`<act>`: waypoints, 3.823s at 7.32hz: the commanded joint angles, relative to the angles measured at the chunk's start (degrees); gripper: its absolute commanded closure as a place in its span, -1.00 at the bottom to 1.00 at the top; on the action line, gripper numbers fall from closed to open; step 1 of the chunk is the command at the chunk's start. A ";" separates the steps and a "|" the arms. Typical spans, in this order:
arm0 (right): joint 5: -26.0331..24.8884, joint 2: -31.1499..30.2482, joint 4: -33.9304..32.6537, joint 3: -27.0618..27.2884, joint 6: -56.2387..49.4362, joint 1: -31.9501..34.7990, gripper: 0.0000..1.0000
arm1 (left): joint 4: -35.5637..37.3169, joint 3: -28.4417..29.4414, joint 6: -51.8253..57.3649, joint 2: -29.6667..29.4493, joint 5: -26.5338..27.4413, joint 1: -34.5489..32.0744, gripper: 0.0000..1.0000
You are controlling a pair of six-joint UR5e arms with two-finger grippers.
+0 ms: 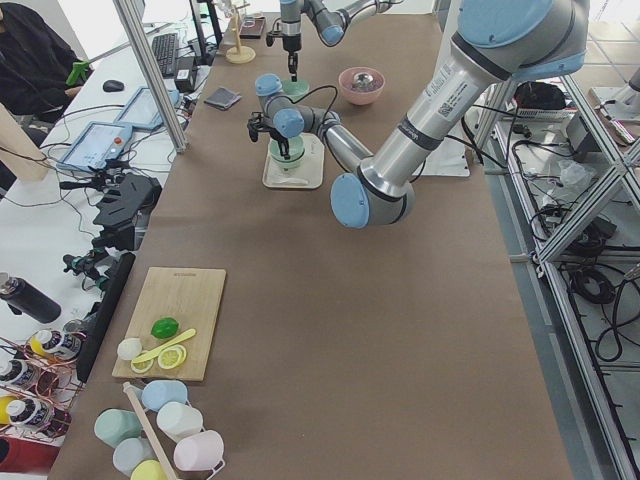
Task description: Stack green bowls together
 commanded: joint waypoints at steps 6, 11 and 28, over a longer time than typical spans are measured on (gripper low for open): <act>0.00 0.00 -0.03 -0.26 0.00 0.00 1.00 | -0.09 0.37 0.09 0.14 0.01 0.00 1.00; 0.00 0.00 -0.03 -0.26 0.00 0.00 1.00 | -0.18 0.45 0.00 -0.04 0.44 0.00 1.00; -0.53 13.23 -0.99 -5.51 7.35 -2.02 1.00 | 2.70 -14.97 9.70 11.18 -2.37 -8.77 -0.96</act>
